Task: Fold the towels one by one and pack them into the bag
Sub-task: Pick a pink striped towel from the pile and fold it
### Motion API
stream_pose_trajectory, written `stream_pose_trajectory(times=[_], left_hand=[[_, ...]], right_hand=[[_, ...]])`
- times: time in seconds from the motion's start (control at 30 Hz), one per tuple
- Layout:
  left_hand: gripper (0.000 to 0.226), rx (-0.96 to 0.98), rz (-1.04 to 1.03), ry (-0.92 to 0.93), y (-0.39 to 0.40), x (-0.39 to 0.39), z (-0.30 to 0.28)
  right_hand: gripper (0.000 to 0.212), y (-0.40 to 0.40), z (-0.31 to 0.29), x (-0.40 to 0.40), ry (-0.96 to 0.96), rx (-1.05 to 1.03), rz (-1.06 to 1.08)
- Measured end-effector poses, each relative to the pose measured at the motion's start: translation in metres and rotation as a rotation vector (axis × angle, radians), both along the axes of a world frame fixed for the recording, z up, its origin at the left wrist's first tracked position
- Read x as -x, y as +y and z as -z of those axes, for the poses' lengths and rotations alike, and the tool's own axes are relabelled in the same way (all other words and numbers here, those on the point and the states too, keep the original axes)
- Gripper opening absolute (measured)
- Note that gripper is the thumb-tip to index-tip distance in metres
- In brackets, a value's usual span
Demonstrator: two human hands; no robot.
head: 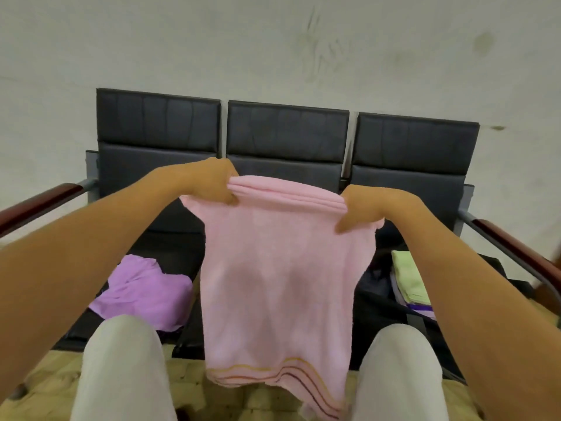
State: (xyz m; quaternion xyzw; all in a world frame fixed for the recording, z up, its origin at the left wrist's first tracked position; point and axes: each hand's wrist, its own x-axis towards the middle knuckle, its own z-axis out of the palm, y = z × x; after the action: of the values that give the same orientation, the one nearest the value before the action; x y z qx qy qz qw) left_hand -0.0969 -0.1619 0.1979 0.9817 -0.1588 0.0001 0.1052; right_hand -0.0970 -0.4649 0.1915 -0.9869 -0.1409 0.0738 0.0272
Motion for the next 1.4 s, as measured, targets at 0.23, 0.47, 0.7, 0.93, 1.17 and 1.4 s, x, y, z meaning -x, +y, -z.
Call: stream_pose_trajectory(times=[0.23,0.47,0.7,0.93,1.17,1.4], left_hand=[[0.006,-0.075,-0.121,-0.142,0.009,-0.068,0.012],[0.007,-0.042,-0.231,-0.524,0.01,-0.149,-0.037],[0.007,-0.002,-0.222,-0.644,0.013,-0.158,-0.055],[0.017,-0.127,-0.043,-0.088,0.015,-0.106,0.028],[0.027,-0.084,0.023,0.395,0.021,-0.061,0.145],[0.014,0.115,0.084,0.561,0.036,-0.038,0.246]], right_hand=[[0.006,0.016,0.012,-0.082,-0.153,-0.032,0.086],[0.016,0.029,-0.026,-0.171,-0.645,-0.026,0.201],[0.015,0.028,-0.05,-0.182,-0.817,-0.063,0.121],[0.011,0.015,0.041,-0.126,-0.642,0.13,-0.044],[0.018,0.006,0.159,-0.077,0.013,-0.077,0.017],[0.032,-0.013,0.247,-0.057,0.119,-0.193,-0.098]])
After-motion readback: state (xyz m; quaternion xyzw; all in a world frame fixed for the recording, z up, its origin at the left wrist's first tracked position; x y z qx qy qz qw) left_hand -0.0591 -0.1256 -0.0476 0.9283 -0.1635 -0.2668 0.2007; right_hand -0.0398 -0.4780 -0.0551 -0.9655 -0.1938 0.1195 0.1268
